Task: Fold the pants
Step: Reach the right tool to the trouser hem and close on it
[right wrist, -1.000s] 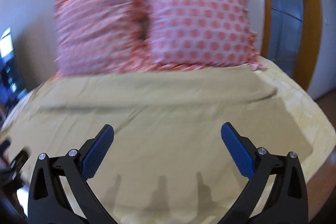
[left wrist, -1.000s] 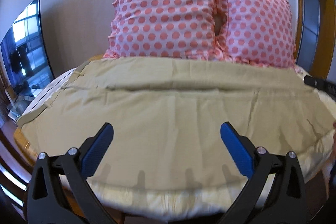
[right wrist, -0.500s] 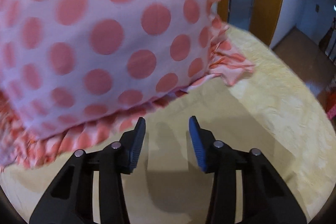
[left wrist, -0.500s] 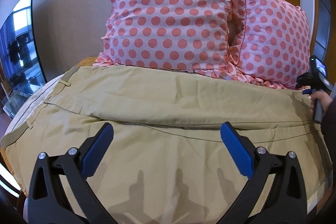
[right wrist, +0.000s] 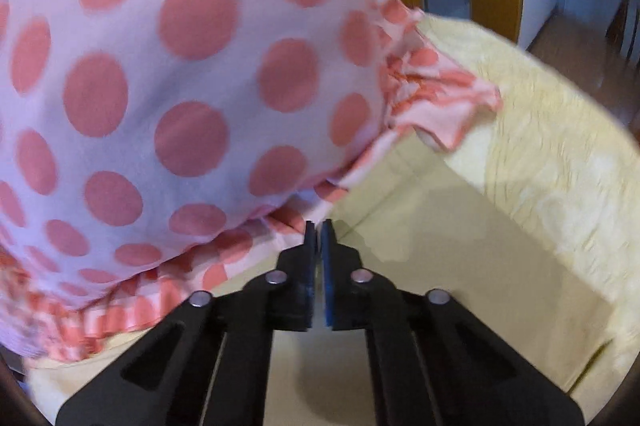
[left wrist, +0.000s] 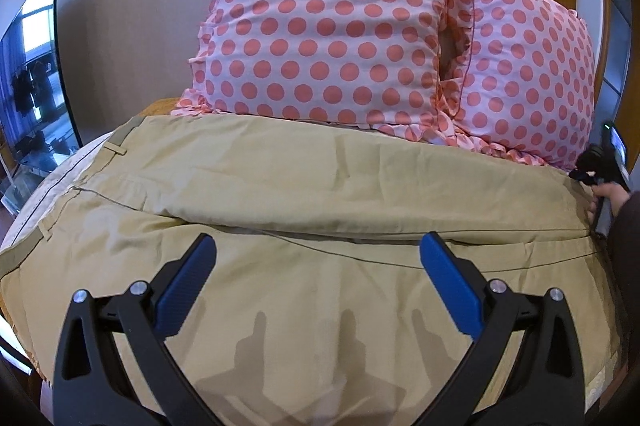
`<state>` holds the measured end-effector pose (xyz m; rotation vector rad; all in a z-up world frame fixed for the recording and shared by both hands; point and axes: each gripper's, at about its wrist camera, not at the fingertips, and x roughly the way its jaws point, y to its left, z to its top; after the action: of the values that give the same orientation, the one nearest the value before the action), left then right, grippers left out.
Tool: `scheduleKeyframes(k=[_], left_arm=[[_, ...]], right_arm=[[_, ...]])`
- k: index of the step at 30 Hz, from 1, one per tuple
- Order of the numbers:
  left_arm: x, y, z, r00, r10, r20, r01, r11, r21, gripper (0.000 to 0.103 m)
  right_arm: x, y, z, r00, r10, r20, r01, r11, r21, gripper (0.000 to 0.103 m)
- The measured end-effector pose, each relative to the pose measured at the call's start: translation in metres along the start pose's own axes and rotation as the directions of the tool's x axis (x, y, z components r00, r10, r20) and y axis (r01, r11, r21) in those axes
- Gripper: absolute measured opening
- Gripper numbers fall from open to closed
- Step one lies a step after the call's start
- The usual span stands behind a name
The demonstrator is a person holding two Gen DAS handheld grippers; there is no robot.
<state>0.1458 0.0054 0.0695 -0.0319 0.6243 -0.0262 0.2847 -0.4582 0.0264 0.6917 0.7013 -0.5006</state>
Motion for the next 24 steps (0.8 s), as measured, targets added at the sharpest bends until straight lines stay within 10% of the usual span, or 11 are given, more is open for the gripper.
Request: scheduleKeyframes(k=[10, 16, 19, 24], left_arm=[[-0.025, 0.010, -0.004, 0.999, 0.006, 0.039, -0.005, 1.000, -0.030, 0.101], [-0.030, 0.005, -0.003, 0.999, -0.002, 0.039, 0.003, 1.000, -0.024, 0.101], [-0.031, 0.003, -0.002, 0.998, 0.025, 0.058, -0.025, 1.000, -0.001, 0.101], [-0.016, 0.005, 0.005, 0.998, 0.047, 0.043, -0.047, 0.999, -0.003, 0.101]], right_arm=[[-0.145, -0.058, -0.060, 0.936, 0.292, 0.197, -0.303, 0.953, 0.025, 0.000], [-0.118, -0.047, -0.043, 0.983, 0.166, 0.076, -0.171, 0.983, 0.065, 0.011], [-0.076, -0.019, -0.026, 0.999, 0.042, 0.021, -0.043, 0.998, 0.046, 0.041], [-0.005, 0.014, 0.000, 0.992, -0.101, -0.071, 0.105, 0.992, 0.064, 0.043]])
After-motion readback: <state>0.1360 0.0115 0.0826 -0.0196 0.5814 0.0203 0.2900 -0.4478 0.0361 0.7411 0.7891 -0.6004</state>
